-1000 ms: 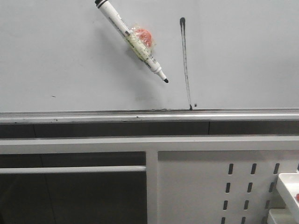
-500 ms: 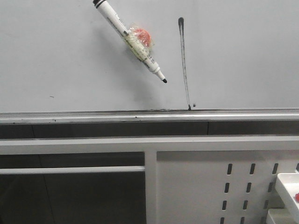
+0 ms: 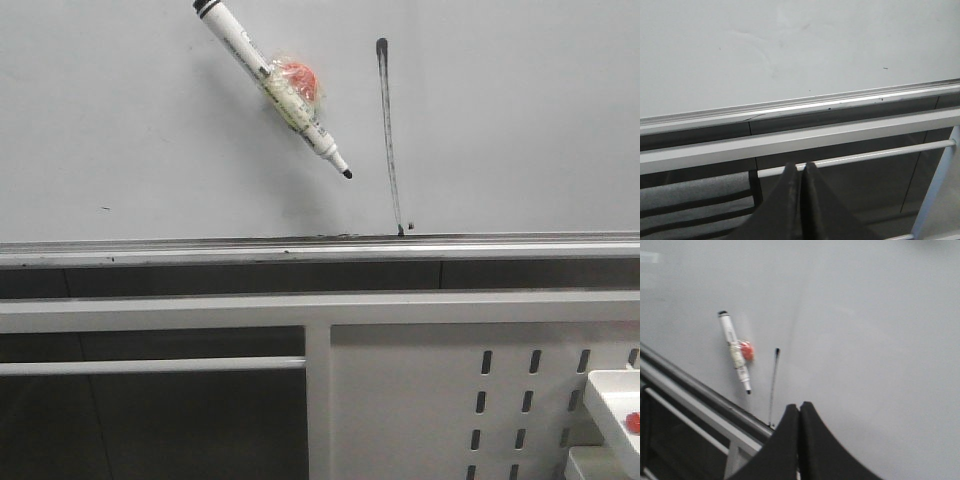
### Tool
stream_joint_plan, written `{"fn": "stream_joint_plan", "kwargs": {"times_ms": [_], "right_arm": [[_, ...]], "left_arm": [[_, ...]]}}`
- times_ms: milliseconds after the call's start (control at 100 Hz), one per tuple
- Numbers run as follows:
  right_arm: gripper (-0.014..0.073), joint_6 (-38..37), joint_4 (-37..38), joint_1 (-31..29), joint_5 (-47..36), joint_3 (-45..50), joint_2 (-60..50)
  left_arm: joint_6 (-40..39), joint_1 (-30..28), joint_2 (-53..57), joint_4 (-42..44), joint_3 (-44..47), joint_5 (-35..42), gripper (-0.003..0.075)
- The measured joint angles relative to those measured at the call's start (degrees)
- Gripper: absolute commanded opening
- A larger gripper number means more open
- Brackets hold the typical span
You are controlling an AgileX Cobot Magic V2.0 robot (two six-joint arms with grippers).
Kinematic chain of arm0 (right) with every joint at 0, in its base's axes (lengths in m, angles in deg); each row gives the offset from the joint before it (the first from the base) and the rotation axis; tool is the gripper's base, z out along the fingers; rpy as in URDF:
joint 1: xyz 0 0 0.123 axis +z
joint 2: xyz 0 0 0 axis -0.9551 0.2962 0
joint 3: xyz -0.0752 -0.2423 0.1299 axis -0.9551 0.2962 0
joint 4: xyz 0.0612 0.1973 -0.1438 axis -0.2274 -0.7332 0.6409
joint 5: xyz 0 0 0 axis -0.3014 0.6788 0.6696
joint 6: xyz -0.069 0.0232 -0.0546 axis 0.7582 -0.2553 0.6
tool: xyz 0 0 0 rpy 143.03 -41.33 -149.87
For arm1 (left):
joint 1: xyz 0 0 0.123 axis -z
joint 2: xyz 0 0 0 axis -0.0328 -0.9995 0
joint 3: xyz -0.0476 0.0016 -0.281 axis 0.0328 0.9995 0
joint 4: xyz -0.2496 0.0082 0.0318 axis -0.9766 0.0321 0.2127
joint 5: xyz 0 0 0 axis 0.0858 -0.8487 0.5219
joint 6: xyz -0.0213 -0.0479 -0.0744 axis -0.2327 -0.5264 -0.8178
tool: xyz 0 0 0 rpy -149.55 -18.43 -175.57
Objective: Write number 1 on whiteboard
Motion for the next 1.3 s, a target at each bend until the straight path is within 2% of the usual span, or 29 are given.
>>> {"fn": "stream_joint_plan", "kwargs": {"times_ms": [160, 290, 760, 1300], "right_arm": [[-0.0071, -5.6, 2.8, -7.5, -11.2, 12.3, 0.0], [-0.0071, -7.3, 3.0, -9.2, -15.8, 19.6, 0.0], [-0.0071, -9.0, 3.3, -9.6, -0.4, 19.7, -3.5], [-0.0071, -9.1, 3.3, -9.6, 0.1, 19.6, -3.6]], "left_arm": [[0.0, 0.0, 0.0, 0.0, 0.0, 0.0, -0.0020], [0.0, 0.0, 0.0, 0.0, 0.0, 0.0, -0.0020], [0.0, 0.0, 0.0, -0.1, 0.0, 0.0, -0.0020], [0.0, 0.0, 0.0, -0.1, 0.0, 0.0, -0.0020]]}}
